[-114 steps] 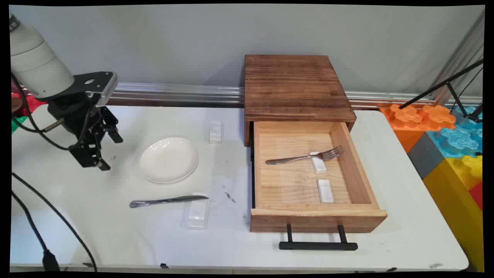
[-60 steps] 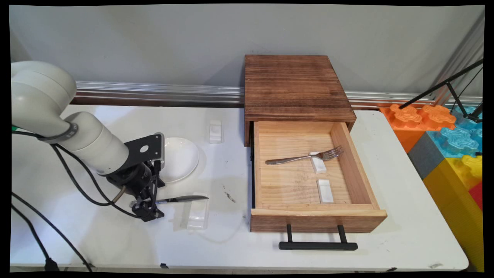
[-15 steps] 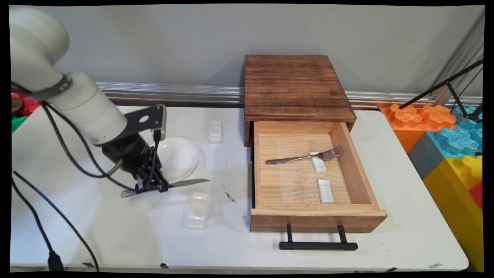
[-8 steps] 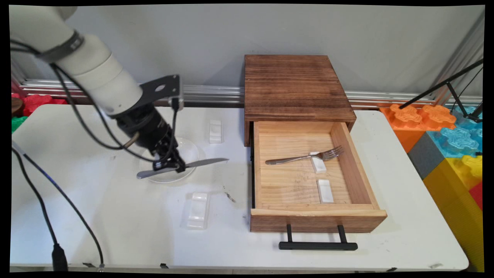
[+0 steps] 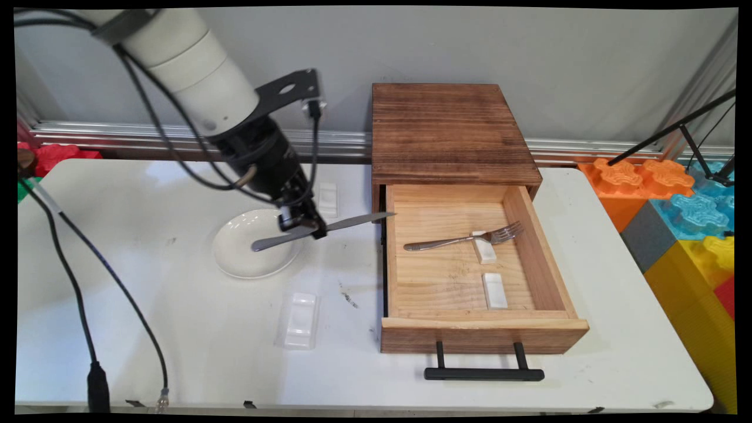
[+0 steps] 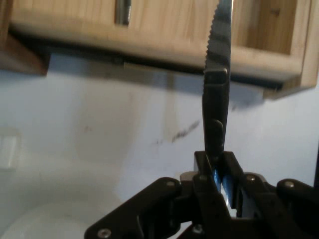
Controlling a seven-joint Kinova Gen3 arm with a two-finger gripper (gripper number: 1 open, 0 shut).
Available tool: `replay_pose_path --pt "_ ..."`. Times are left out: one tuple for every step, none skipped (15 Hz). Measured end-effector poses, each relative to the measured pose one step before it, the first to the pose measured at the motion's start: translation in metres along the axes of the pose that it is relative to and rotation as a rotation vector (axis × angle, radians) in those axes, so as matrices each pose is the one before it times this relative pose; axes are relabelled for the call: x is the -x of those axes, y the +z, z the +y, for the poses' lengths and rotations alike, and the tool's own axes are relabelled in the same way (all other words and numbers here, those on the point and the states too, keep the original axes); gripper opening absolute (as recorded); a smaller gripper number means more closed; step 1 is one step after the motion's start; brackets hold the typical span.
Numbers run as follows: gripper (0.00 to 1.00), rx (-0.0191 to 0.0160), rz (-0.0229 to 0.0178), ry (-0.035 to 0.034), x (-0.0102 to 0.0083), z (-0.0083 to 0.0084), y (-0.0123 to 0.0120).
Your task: Place the picked object into the drawer
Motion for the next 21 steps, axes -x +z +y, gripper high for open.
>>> replay_pose_path --pt "0.0 0.00539 0.01414 0.00041 -0.00919 0.00053 -0.00218" --pt "0.0 0.00392 0.01094 0.00018 -0.00667 0.00033 -0.00125" --pt "0.0 0.0055 0.01645 0.00088 -0.00966 0.00038 -0.00151" --pt "0.0 0.00392 0.01268 0.00106 -0.00707 0.00017 -0.00088" --pt "0.0 0.0028 0.00854 0.00105 -0.00464 0.0 -0.0005" --pt "0.0 0.00392 0.01184 0.00177 -0.00654 0.00014 -0.00065" --pt "0.0 0.00452 0.01398 0.00236 -0.0071 0.00011 -0.00064" --pt "0.0 0.00252 0.00738 0.00119 -0.00388 0.00017 -0.00019" --pt "0.0 0.00369 0.00943 0.00167 -0.00467 0.00034 0.00004" --pt "0.0 0.0056 0.01516 0.00257 -0.00711 0.00051 0.00053" --pt "0.0 0.00427 0.01065 0.00247 -0.00499 0.00052 0.00118" --pt "0.0 0.00388 0.01263 0.00355 -0.00544 0.00035 0.00242" --pt "0.0 0.00302 0.01177 0.00519 -0.00495 0.00014 0.00338" --pt "0.0 0.00289 0.01142 0.00733 -0.00475 -0.00014 0.00448" --pt "0.0 0.00181 0.00972 0.00865 -0.00393 -0.00037 0.00468" --pt "0.0 0.00228 0.0092 0.00945 -0.00391 -0.00071 0.00599" --pt "0.0 0.00218 0.00733 0.00931 -0.00319 -0.00075 0.00631" --pt "0.0 0.00293 0.00529 0.00841 -0.00226 -0.00056 0.00576" --pt "0.0 0.00338 0.00476 0.00991 -0.0019 -0.00061 0.00703" --pt "0.0 0.00314 0.00436 0.01033 -0.00155 -0.00064 0.00734" --pt "0.0 0.00166 0.00416 0.00844 -0.00108 -0.00067 0.00674"
